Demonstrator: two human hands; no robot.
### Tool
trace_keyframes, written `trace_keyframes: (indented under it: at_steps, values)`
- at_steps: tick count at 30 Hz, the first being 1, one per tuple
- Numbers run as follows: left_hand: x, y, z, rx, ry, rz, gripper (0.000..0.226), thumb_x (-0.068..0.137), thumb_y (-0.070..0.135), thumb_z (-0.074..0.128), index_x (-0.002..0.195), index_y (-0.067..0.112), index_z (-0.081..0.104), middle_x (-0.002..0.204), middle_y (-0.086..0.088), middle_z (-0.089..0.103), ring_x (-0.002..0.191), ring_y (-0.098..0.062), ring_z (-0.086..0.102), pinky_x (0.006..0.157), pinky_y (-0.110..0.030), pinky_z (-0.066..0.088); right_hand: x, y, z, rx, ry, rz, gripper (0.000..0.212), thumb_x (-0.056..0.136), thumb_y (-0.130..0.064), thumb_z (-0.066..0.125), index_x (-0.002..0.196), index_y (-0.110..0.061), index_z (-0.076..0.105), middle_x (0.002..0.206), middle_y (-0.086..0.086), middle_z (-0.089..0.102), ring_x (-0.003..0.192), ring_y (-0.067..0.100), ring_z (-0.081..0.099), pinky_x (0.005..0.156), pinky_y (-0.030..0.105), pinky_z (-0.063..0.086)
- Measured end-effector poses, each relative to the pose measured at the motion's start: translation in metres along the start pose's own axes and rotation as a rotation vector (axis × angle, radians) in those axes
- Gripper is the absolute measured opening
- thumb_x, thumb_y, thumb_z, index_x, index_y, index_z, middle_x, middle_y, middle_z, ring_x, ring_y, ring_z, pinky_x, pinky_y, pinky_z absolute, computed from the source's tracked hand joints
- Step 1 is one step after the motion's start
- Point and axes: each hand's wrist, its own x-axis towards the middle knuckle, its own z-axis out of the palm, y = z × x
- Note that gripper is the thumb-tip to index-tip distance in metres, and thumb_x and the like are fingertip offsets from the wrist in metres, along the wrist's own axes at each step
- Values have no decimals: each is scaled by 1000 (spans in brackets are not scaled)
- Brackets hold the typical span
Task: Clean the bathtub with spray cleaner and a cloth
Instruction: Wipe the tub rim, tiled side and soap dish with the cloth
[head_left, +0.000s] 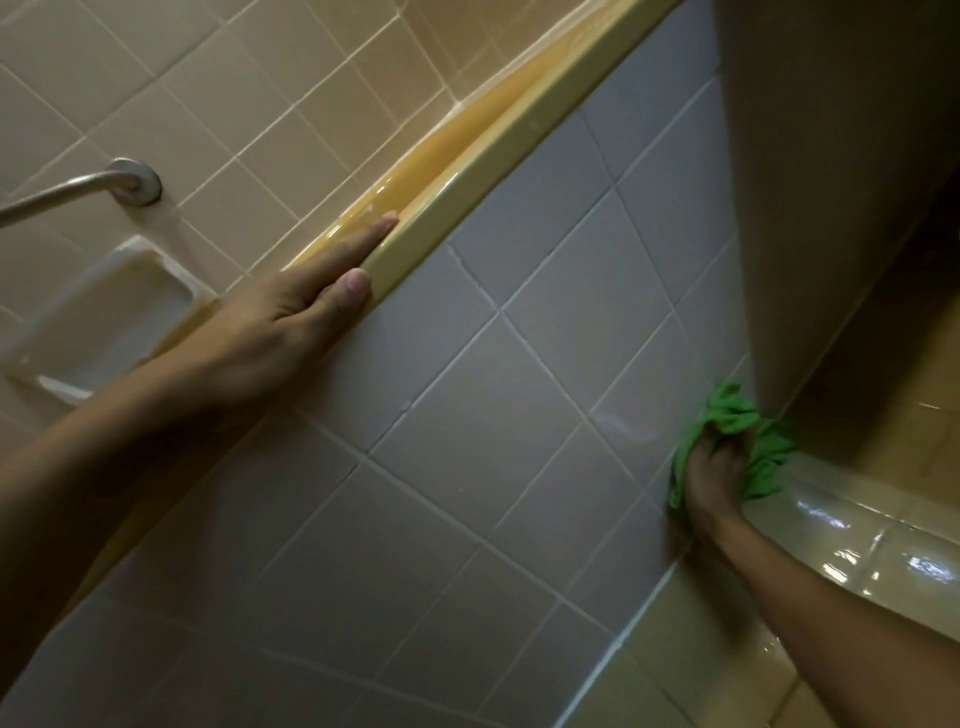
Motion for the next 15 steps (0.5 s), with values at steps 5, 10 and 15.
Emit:
trace_keyframes:
  at_steps: [5,10,15]
  values:
    - [3,5,1,-22,-6,7,67,80,95,29,144,73,22,158,42,23,150,10,21,124,-28,18,41,-49,2,6,67,120,80,98,-51,27,162,-6,11,170,17,6,157,30,8,126,37,3]
    - [5,13,3,-38,-7,16,56,89,80,31,144,69,25,147,54,24,139,26,20,115,-5,16,60,-159,-1,-1,102,-93,77,98,-56,33,162,-16,20,170,10,13,155,30,15,125,40,8]
    - [4,20,2,-36,20,-12,52,98,49,33,150,49,29,149,41,27,133,30,25,107,5,16,11,-253,10,-82,13,-448,84,88,-66,32,162,-34,9,171,-8,-4,156,34,8,125,51,7]
